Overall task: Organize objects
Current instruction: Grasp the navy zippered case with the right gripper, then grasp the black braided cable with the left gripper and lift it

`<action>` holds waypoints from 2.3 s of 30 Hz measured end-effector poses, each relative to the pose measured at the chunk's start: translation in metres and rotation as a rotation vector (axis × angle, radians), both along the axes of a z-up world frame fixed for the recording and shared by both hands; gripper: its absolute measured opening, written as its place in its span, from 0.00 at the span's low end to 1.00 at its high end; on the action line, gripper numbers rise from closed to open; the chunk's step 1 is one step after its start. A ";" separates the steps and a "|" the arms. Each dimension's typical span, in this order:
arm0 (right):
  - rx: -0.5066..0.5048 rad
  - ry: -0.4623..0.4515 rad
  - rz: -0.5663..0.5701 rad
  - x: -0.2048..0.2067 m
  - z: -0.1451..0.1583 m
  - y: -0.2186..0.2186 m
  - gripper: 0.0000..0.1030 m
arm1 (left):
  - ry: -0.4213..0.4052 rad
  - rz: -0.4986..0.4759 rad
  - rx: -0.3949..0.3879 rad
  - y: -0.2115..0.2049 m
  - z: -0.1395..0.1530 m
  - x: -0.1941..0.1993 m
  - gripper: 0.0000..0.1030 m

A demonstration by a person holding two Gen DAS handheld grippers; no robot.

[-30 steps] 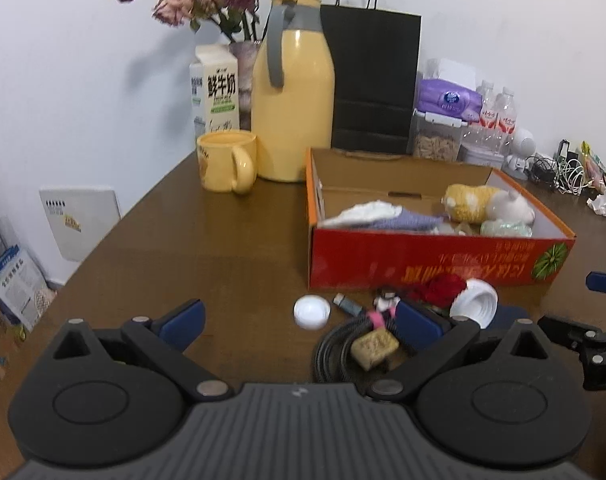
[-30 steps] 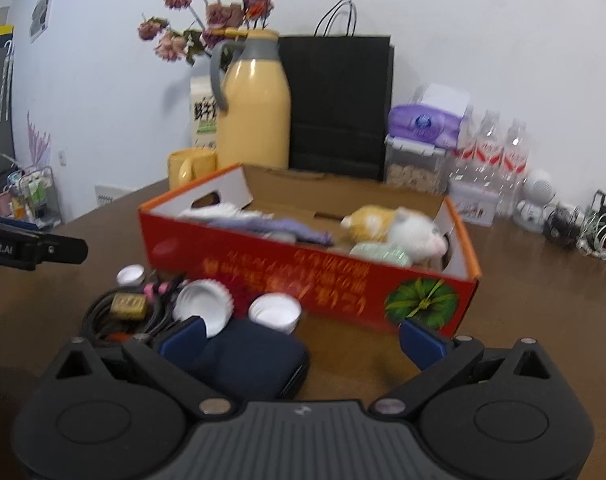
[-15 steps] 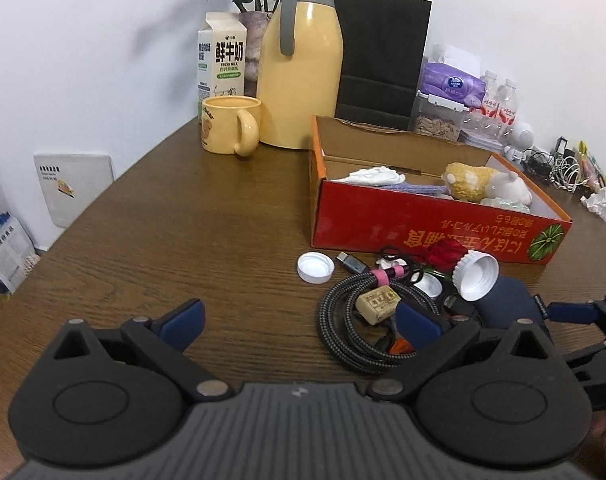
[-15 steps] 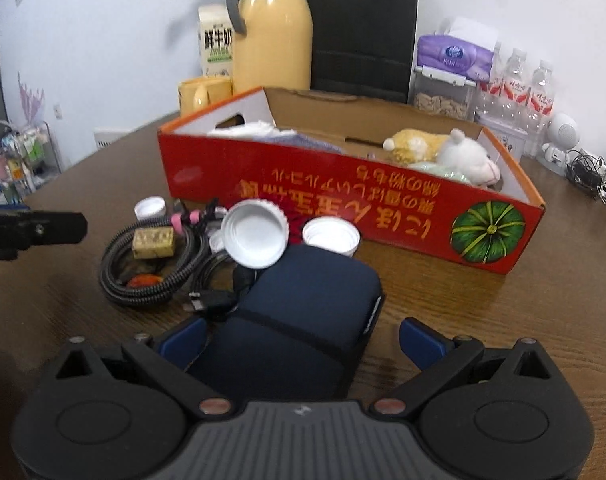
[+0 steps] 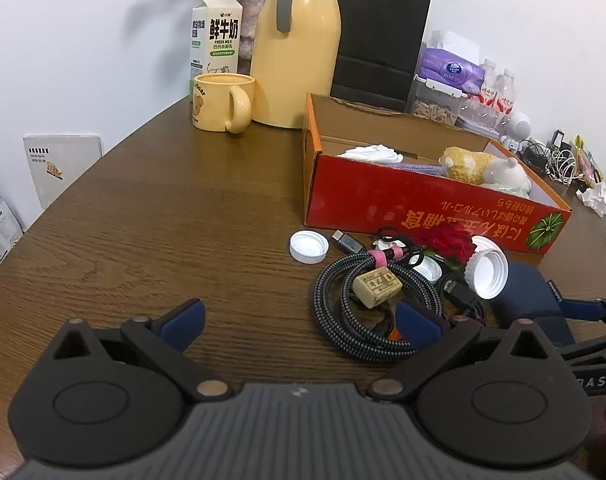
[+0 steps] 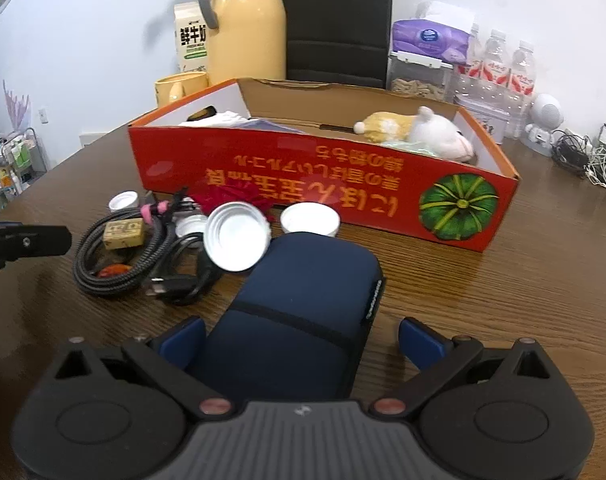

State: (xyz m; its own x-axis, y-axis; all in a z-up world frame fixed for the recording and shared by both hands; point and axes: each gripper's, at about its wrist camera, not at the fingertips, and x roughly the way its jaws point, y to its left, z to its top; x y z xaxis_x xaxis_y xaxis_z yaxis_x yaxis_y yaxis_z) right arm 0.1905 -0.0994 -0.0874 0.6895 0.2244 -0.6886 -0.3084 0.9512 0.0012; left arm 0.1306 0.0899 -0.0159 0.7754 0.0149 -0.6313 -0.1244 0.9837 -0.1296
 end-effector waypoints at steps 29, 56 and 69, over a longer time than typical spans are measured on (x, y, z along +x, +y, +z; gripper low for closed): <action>0.086 -0.083 0.011 0.008 -0.005 -0.037 0.64 | 0.073 -0.120 0.100 -0.038 -0.007 0.024 1.00; 0.118 -0.150 0.048 -0.006 0.001 -0.036 0.60 | 0.274 -0.289 0.242 -0.060 -0.009 0.072 1.00; 0.123 -0.146 0.047 -0.005 0.001 -0.036 0.60 | 0.229 -0.235 0.142 -0.055 -0.014 0.074 0.89</action>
State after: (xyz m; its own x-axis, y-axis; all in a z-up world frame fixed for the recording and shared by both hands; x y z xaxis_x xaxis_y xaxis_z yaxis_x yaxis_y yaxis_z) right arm 0.1856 -0.1358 -0.0864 0.7668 0.3355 -0.5473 -0.3582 0.9311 0.0689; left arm 0.2050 0.0345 -0.0296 0.6066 -0.0474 -0.7936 0.0976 0.9951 0.0151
